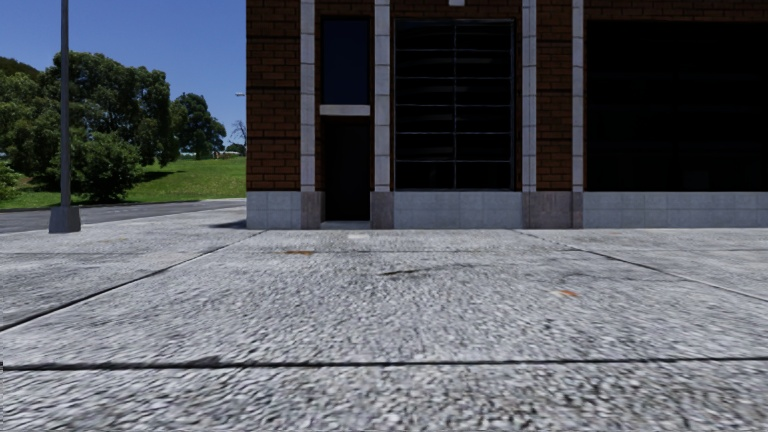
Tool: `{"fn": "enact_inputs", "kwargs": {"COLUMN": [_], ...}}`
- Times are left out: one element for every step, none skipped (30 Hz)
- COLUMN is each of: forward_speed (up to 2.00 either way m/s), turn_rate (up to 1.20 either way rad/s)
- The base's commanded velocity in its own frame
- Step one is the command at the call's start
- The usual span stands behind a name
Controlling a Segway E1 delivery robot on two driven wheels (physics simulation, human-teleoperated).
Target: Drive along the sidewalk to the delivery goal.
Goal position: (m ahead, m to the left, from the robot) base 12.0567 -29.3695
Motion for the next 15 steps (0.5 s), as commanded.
{"fn": "enact_inputs", "kwargs": {"forward_speed": [2.00,2.00,2.00,2.00,2.00,2.00,2.00,2.00,2.00,2.00,2.00,2.00,2.00,2.00,2.00], "turn_rate": [0.00,0.00,0.00,0.00,0.00,0.00,0.00,0.00,0.00,0.00,0.00,0.00,0.00,0.00,0.00]}}
